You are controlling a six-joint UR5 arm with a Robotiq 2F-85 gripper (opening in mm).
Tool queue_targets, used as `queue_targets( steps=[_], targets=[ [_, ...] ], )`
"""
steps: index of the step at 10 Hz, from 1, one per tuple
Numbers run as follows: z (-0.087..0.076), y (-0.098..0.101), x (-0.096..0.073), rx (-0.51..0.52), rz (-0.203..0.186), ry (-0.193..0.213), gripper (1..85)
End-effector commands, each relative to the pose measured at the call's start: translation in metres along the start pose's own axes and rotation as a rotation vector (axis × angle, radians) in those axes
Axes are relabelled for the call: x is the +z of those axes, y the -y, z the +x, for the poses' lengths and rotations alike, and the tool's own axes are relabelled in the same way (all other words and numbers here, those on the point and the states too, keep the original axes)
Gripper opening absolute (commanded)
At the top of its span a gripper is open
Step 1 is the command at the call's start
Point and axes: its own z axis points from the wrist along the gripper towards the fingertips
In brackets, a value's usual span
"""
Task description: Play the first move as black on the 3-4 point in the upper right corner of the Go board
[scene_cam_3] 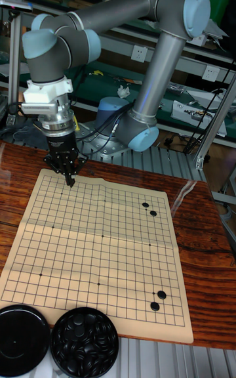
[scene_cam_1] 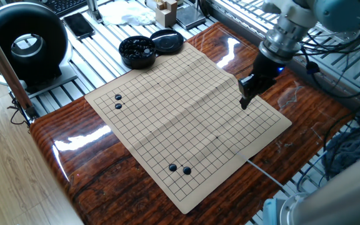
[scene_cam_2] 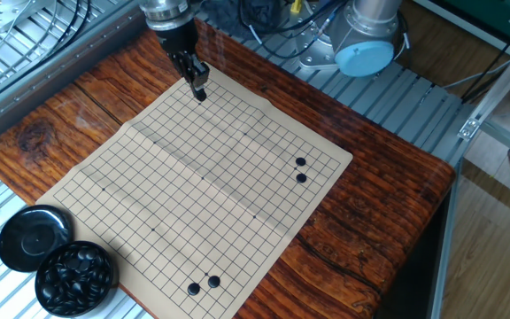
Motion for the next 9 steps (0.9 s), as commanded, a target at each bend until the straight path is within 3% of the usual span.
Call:
queue_targets(
  steps=[1,3,5,8,9],
  targets=[
    [0.002,0.003,-0.003,-0.019,-0.055,0.014,1.3],
    [-0.002,0.005,-0.002,-0.040,-0.085,0.035,1.3],
    [0.004,0.008,0.002,-0.033,-0.110,0.027,1.3],
    [0.015,0.003,0.007,-0.010,-0.177,0.008,1.3],
    [0.016,0.013,0.010,-0.033,-0.148,0.013,1.3]
  ],
)
